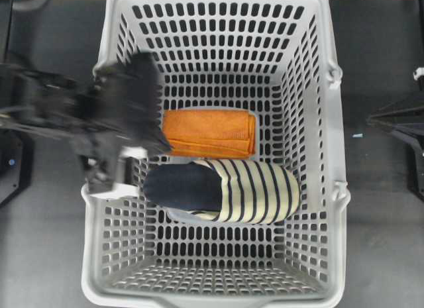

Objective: Pick up the slipper from the shopping basket with the left arm.
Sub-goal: 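Move the left gripper over the basket toward the striped slipper, then lower the open left gripper onto the slipper's striped heel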

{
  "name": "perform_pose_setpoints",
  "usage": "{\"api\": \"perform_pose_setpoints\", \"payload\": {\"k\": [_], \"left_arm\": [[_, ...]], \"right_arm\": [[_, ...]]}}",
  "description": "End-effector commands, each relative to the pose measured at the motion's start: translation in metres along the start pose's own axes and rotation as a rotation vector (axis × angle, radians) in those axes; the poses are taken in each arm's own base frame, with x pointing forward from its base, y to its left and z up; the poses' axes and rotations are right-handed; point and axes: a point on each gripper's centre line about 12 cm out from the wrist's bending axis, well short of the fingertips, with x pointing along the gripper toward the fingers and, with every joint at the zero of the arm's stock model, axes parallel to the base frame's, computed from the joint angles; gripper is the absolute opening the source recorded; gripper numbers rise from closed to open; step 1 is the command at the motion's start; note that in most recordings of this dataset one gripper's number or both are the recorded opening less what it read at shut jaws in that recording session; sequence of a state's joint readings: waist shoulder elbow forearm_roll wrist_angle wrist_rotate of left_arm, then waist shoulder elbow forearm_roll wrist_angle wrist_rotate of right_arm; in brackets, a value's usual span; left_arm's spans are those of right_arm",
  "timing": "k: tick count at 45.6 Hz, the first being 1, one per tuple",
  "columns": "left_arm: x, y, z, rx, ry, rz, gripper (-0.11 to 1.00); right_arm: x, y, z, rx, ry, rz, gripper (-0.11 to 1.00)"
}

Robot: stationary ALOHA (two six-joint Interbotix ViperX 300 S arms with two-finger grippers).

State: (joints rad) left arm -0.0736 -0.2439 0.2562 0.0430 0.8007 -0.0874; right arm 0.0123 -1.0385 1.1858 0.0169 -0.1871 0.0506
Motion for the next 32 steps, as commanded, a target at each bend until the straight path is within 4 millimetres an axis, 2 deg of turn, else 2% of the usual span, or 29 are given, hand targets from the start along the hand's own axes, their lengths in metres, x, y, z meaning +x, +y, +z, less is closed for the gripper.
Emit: {"api": "perform_pose_setpoints", "payload": {"k": [1,3,9,11,13,23,27,32], "left_arm": [[0.004,-0.004,0.026,0.006,0.004,0.000,0.00],[0.014,-0.006,0.035,0.010,0.026,-0.001,0.00],[0.041,-0.012,0.043,0.023,0.081,-0.004,0.01],[0.049,-0.016,0.047,0.028,0.090,-0.007,0.04],[0.055,-0.017,0.049,0.029,0.099,-0.008,0.13],[0.088,-0.030,0.054,0.039,0.185,-0.014,0.79],[0.104,-0.034,0.049,0.045,0.217,-0.015,0.90],[0.125,-0.035,0.037,0.048,0.269,-0.012,0.91]], "right_arm": [[0.000,0.001,0.003,0.006,-0.003,0.006,0.00],[0.000,0.002,0.002,0.006,0.002,0.009,0.00],[-0.001,0.003,0.001,0.007,0.010,0.016,0.00],[-0.001,0.004,0.001,0.007,0.011,0.020,0.00],[-0.001,0.004,0.001,0.007,0.011,0.022,0.00],[-0.001,0.005,-0.001,0.007,0.016,0.026,0.00],[-0.001,0.005,-0.002,0.007,0.019,0.026,0.00],[-0.002,0.005,-0.004,0.007,0.024,0.029,0.00]]}}
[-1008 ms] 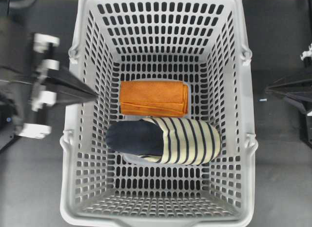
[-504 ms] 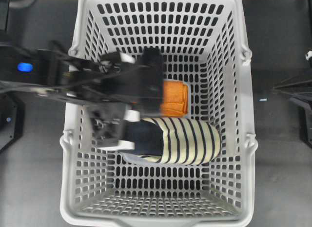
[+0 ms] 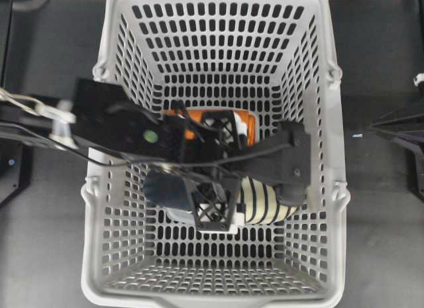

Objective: Pick up the slipper from the shopping basket with the left arm.
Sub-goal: 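Lower the open left gripper onto the slipper's striped heel, then close the left gripper on the heel and lift the slipper upward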

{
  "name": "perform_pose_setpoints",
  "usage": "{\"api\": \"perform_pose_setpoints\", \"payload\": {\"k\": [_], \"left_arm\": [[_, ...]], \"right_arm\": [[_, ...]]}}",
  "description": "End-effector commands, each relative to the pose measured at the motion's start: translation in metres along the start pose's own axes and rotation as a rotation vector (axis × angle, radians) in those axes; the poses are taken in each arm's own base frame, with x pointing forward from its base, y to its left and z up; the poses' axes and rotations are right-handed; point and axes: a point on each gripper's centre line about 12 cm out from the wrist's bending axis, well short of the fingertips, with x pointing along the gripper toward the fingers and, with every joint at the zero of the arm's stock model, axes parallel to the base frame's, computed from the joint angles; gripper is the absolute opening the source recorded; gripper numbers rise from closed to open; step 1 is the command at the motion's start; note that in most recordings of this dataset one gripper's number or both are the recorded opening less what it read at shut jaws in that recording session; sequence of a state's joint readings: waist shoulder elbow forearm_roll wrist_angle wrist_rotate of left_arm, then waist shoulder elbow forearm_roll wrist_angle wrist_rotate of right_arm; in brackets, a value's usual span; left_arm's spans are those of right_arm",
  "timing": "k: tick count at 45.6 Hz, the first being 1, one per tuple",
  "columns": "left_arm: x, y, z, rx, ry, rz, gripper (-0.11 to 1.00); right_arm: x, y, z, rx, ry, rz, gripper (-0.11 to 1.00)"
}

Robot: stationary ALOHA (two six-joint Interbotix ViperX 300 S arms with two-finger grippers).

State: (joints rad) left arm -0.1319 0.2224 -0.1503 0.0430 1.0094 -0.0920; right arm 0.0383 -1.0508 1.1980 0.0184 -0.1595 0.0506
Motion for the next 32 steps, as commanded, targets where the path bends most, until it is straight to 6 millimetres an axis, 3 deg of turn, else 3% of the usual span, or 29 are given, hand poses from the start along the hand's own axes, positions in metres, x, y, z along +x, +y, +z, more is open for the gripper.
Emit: {"api": "perform_pose_setpoints", "payload": {"k": [1,10,24,29,32], "left_arm": [[0.009,-0.003,-0.001,0.003,0.014,0.001,0.91],[0.044,-0.005,-0.016,0.011,0.091,0.004,0.91],[0.060,-0.005,-0.024,0.009,0.044,-0.002,0.89],[0.061,-0.005,-0.027,0.010,0.050,-0.002,0.78],[0.060,-0.005,-0.027,0.012,0.050,-0.002,0.63]], "right_arm": [[0.001,0.001,0.002,0.005,-0.004,0.006,0.00],[0.000,0.001,-0.002,0.005,0.005,0.005,0.00],[0.000,0.001,-0.007,0.005,0.016,0.004,0.00],[0.000,0.000,-0.009,0.004,0.022,0.004,0.00],[0.000,0.000,-0.009,0.006,0.022,0.004,0.00]]}}
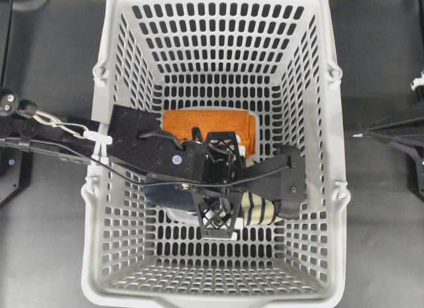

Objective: Pick up the slipper from the shopping basket with the left arm.
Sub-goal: 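Close the left gripper on the heel and lift the slipper upward, then hold the slipper raised above the basket with the left gripper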

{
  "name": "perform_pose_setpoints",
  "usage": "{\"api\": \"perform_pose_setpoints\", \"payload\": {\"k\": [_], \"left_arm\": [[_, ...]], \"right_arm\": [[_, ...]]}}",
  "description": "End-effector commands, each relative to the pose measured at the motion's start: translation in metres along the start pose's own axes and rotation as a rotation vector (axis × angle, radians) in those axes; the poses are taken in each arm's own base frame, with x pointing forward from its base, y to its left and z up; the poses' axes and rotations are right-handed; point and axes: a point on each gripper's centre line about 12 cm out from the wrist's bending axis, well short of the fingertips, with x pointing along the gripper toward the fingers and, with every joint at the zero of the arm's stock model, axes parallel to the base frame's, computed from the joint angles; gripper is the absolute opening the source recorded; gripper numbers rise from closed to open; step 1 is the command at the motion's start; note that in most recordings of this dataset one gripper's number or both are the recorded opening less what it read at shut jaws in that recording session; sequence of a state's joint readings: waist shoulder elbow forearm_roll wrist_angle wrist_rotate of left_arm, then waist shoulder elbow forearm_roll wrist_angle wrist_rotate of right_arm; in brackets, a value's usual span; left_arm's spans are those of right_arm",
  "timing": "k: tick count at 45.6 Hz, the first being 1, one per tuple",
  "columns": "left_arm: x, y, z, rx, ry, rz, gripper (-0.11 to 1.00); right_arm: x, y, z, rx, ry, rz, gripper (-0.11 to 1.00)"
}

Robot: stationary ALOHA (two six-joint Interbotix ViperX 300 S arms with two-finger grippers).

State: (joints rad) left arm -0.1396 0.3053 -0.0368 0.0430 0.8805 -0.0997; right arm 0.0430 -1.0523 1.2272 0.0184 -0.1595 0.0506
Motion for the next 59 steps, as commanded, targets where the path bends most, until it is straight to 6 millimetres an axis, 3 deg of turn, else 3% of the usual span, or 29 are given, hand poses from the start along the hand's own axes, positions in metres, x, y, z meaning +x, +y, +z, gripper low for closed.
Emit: {"api": "perform_pose_setpoints", "payload": {"k": [1,7,11,29,37,42,59], "left_arm": [[-0.007,0.000,0.002,0.007,-0.016,0.001,0.56],[-0.020,0.000,0.007,0.014,-0.028,0.001,0.19],[-0.041,0.000,0.015,0.015,-0.046,0.001,0.06],[-0.156,0.002,0.051,0.031,-0.079,0.006,0.06],[-0.198,0.002,0.060,0.067,-0.086,0.008,0.06],[-0.209,0.003,0.063,0.072,-0.066,0.009,0.06],[-0.209,0.002,0.064,0.077,-0.023,0.012,0.06]], "right_arm": [[0.001,0.000,0.003,0.005,-0.006,0.001,0.00],[0.001,0.000,0.002,0.006,-0.005,0.001,0.00],[0.001,0.000,0.003,0.005,-0.006,0.001,0.00],[0.001,0.000,0.002,0.005,-0.006,0.001,0.00],[0.001,0.000,0.002,0.008,-0.005,0.001,0.00],[0.001,0.000,0.002,0.008,-0.005,0.001,0.00],[0.000,0.000,0.002,0.008,-0.008,0.001,0.00]]}}
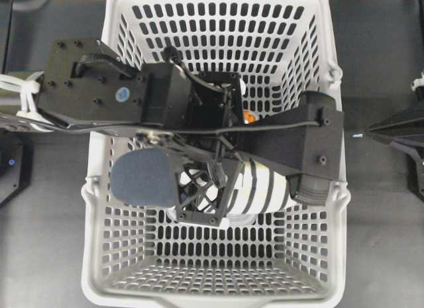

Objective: Pick up the slipper from the shopping basket with the left arm.
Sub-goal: 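Hold the slipper raised above the basket with the left gripper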

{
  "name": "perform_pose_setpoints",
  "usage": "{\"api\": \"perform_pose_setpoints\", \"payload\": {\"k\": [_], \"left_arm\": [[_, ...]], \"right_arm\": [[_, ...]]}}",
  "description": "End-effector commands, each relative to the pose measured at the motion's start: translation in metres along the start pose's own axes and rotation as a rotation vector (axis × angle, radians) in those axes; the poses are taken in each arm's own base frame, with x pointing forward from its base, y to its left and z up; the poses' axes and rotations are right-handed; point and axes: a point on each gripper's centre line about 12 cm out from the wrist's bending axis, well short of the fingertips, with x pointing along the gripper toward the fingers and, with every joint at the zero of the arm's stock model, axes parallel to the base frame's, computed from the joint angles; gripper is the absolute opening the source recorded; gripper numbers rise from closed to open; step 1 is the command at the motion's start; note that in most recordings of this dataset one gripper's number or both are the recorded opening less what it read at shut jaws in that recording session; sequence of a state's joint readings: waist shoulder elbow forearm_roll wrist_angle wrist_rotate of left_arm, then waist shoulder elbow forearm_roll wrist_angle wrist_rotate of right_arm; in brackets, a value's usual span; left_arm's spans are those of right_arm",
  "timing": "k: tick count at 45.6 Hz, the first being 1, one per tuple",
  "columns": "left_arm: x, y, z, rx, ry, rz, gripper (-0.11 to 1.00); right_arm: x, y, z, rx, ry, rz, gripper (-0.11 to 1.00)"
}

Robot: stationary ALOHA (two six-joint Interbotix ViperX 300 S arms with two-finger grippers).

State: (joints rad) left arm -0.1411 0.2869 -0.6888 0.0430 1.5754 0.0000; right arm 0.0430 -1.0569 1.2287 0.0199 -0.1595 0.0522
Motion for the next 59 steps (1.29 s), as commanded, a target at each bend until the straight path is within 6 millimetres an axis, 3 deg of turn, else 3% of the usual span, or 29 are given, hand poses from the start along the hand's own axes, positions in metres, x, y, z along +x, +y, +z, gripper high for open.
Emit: {"api": "perform_pose_setpoints", "payload": {"k": [1,59], "left_arm": [[-0.0195,-0.0007,0.0010,0.002,-0.048,0.003,0.06],[-0.0124,-0.0003,0.0009,0.003,-0.025,0.003,0.06]], "right_arm": [[0.0010,0.0004,0.0029,0.005,-0.008,0.002,0.00],[0.0007,0.0003,0.0016,0.008,0.000,0.001,0.00]]}}
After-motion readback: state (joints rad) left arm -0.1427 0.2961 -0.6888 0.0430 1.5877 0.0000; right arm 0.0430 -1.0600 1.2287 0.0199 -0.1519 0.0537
